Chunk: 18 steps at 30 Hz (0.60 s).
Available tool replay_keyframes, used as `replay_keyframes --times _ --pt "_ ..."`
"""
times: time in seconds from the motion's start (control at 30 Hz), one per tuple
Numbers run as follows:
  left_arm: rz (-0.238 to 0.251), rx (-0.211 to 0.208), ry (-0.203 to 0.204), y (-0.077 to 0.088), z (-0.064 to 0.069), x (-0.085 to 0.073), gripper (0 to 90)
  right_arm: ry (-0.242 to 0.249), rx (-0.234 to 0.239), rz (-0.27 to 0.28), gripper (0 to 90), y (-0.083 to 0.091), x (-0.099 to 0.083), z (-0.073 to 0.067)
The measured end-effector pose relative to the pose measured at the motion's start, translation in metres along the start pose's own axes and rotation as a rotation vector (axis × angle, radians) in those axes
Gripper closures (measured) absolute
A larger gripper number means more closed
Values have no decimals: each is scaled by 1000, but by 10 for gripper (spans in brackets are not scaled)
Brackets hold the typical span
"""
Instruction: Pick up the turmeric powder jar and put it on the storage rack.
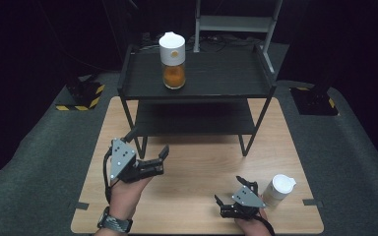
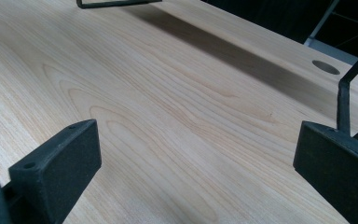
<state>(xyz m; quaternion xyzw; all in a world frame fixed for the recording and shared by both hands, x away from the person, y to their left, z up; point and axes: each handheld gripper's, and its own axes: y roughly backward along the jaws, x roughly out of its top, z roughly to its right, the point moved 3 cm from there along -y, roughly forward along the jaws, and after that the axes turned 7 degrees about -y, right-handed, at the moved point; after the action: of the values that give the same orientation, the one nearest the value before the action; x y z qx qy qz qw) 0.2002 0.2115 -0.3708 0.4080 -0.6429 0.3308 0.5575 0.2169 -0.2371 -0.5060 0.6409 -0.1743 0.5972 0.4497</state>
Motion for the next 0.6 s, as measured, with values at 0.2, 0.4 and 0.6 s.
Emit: replay_keyframes --times 0.2,0.4,0.6 --pt "-29 -3 -8 6 7 -24 4 1 -1 -2 1 0 0 -1" --pt "-81 -26 -19 7 17 -54 4 4 -3 -1 1 0 0 -1" --pt "-152 -58 -27 5 25 -80 3 7 -5 -1 1 0 0 -1"
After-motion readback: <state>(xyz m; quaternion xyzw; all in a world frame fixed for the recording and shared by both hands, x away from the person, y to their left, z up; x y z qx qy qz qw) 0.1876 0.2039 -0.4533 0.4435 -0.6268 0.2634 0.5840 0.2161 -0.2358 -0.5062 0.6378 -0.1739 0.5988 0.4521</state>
